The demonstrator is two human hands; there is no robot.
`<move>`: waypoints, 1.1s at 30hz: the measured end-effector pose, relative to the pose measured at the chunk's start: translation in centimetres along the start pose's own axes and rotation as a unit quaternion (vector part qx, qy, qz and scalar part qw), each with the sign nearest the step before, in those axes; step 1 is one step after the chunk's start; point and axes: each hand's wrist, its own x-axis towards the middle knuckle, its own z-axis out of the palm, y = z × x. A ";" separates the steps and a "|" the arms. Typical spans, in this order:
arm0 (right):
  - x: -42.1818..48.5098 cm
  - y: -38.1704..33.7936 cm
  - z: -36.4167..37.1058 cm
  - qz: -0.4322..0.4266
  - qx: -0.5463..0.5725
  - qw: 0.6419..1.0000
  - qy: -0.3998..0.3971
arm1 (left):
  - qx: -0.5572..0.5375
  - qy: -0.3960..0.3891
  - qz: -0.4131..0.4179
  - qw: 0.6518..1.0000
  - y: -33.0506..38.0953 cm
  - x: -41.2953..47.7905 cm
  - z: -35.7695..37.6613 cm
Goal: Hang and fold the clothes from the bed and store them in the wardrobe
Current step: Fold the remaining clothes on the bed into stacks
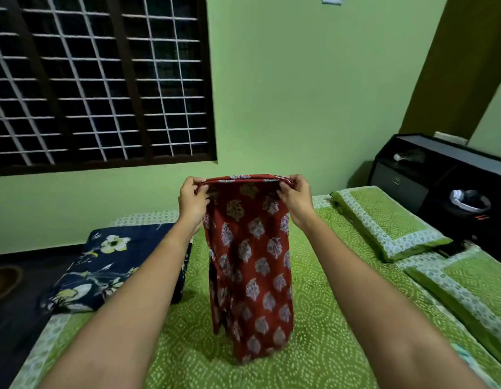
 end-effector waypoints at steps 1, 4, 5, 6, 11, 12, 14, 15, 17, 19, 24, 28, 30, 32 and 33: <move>0.2 0.0 -0.2 -0.010 0.012 1.000 0.005 | 0.013 -0.006 0.022 1.000 0.0 0.5 0.1; -0.1 0.2 -1.0 -0.034 0.029 0.999 0.015 | 0.039 -0.027 0.069 0.996 -0.7 0.7 0.2; -0.7 0.4 -1.3 -0.037 0.035 0.999 0.016 | 0.036 -0.037 0.073 0.996 -1.1 0.3 0.1; -1.2 0.5 -1.6 -0.038 0.042 0.998 0.014 | 0.034 -0.045 0.072 0.996 -1.5 -0.2 0.0; -6.5 3.6 -4.3 -0.009 0.019 1.000 0.006 | 0.027 -0.060 0.018 0.998 -6.2 -5.3 -1.1; -8.2 4.7 -5.3 0.008 0.001 1.000 0.003 | 0.034 -0.070 -0.005 0.997 -7.7 -7.2 -1.3; -11.0 7.2 -7.3 0.050 -0.059 0.997 -0.001 | 0.062 -0.083 -0.052 0.993 -11.2 -10.4 -2.0; -12.7 8.5 -8.6 0.073 -0.108 0.991 -0.011 | 0.078 -0.081 -0.080 0.990 -13.2 -12.5 -2.3; -15.7 11.6 -10.9 0.113 -0.213 0.970 -0.035 | 0.083 -0.073 -0.133 0.985 -17.1 -16.3 -3.1; -19.1 14.5 -13.0 0.135 -0.306 0.940 -0.071 | 0.093 -0.068 -0.186 0.976 -20.4 -20.7 -3.8; -28.0 19.2 -17.7 0.162 -0.395 0.888 -0.174 | 0.218 -0.065 -0.226 0.947 -26.4 -32.0 -6.0; -33.1 23.2 -21.9 0.183 -0.446 0.834 -0.267 | 0.286 -0.123 -0.221 0.924 -29.3 -39.4 -7.7; -35.7 25.7 -24.1 0.210 -0.468 0.806 -0.296 | 0.302 -0.169 -0.217 0.913 -30.5 -42.6 -8.4; -38.1 27.5 -25.6 0.241 -0.471 0.787 -0.316 | 0.328 -0.203 -0.214 0.898 -32.2 -45.3 -9.0; -39.1 28.2 -26.2 0.258 -0.470 0.780 -0.324 | 0.336 -0.219 -0.215 0.891 -32.8 -46.3 -9.2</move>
